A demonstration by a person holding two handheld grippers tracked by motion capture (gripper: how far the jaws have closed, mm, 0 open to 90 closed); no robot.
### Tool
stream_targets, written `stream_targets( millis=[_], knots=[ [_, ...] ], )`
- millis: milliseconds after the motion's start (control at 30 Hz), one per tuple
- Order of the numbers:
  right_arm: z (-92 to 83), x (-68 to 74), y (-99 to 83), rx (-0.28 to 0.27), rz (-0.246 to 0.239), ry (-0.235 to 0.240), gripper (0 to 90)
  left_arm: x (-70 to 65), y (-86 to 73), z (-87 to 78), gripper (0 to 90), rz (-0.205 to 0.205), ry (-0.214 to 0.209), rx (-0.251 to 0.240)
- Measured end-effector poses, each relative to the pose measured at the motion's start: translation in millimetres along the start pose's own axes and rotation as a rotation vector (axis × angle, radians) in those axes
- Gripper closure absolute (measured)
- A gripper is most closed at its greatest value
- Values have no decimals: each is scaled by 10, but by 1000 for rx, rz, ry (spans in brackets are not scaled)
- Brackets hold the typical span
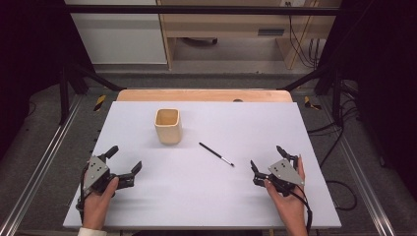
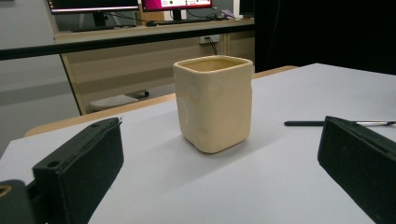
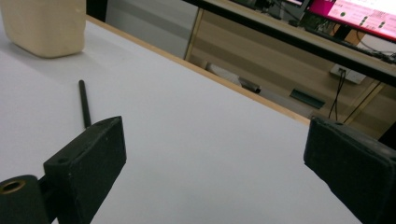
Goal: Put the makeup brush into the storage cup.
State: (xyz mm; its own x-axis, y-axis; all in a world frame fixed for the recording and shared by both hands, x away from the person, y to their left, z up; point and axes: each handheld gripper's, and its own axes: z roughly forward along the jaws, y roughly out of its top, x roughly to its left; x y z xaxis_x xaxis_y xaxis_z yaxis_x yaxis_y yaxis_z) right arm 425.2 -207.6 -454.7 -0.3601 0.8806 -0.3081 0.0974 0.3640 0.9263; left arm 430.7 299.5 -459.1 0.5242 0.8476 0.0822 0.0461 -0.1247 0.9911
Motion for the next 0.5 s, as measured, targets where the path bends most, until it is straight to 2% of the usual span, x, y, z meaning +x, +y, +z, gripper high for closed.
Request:
stream_targets(
  millis=[67, 200, 233, 267, 367, 433, 467, 500],
  knots=[
    [16, 2, 52, 36, 10, 24, 52, -3, 3, 3, 1, -2, -5, -2],
    [70, -45, 150, 143, -15, 59, 38, -12, 8, 13, 1, 0, -16, -2],
    [70, -45, 150, 143, -15, 59, 38, -12, 8, 13, 1, 0, -16, -2],
    [91, -107, 205, 182, 1, 94, 35, -14, 8, 15, 1, -1, -15, -3],
    [121, -210, 280, 219, 23, 132, 39, -6, 4, 25, 1, -5, -19, -2],
    [126, -236, 307, 231, 16, 143, 39, -4, 0, 27, 1, -6, -18, 0],
    [134, -275, 362, 259, -13, 149, 39, -1, -2, 28, 1, -7, -18, 2],
    [138, -289, 391, 270, -19, 153, 39, -1, -3, 27, 1, -8, -18, 2]
  ],
)
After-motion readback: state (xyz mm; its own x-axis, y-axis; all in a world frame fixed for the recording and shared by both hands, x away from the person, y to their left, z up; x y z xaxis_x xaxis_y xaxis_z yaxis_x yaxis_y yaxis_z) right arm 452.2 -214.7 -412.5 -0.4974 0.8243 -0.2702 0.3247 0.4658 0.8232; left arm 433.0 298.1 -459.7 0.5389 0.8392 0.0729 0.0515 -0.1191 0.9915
